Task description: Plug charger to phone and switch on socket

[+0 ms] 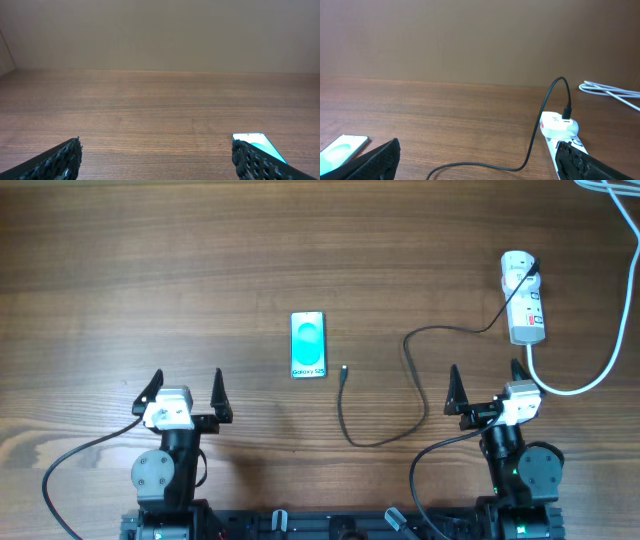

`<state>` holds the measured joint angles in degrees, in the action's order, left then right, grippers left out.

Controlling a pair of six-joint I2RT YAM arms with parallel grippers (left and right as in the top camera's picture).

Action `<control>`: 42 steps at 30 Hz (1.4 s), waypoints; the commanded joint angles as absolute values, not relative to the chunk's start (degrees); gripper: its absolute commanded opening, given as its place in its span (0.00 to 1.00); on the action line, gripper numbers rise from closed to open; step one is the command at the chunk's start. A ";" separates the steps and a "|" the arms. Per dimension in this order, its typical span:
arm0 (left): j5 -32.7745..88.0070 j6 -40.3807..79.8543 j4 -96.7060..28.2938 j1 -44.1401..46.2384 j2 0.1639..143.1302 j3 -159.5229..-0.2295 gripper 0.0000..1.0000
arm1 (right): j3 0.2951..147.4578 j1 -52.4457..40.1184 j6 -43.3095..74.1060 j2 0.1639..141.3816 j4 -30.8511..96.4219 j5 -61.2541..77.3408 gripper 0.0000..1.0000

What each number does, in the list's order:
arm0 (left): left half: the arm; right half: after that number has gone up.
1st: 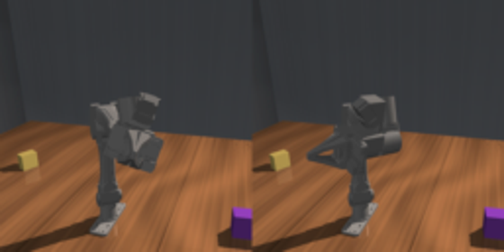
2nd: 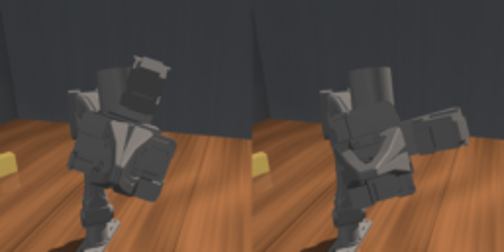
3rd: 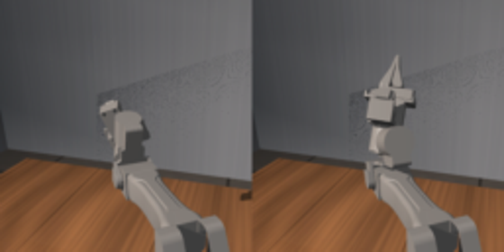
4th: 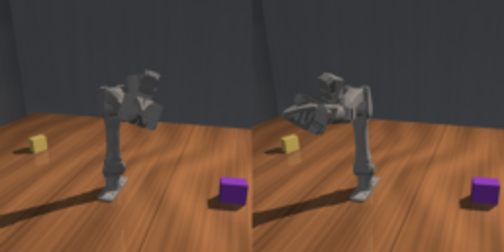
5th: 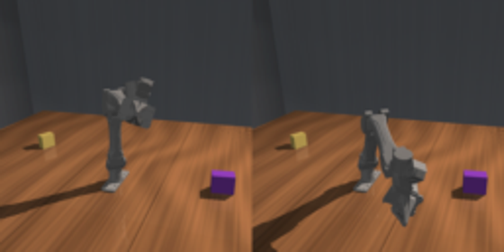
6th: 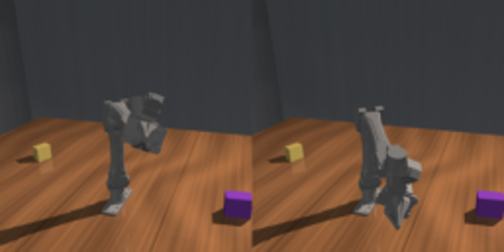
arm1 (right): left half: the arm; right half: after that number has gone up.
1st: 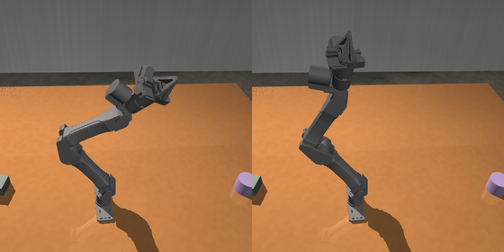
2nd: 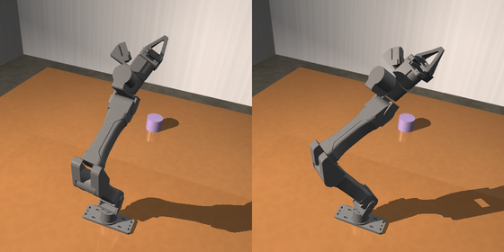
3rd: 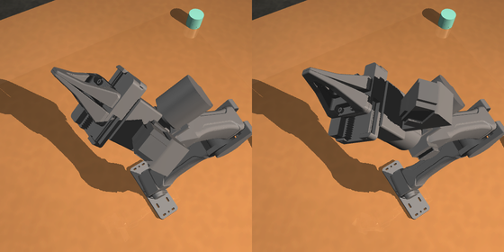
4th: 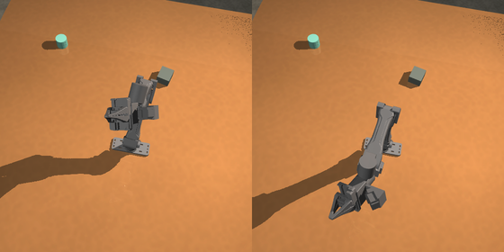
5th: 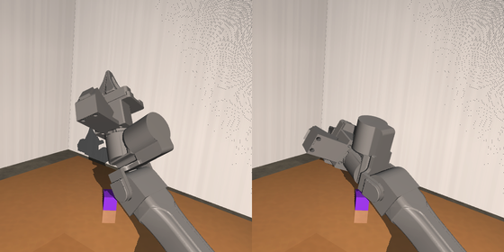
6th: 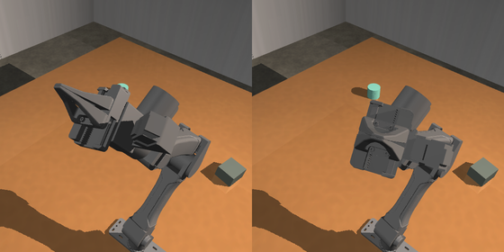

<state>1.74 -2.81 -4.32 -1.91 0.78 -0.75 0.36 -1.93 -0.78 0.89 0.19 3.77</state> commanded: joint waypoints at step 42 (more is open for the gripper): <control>19.40 35.68 -0.14 -2.33 12.93 -20.38 0.99 | 0.36 -1.63 -1.48 0.58 0.03 2.83 1.00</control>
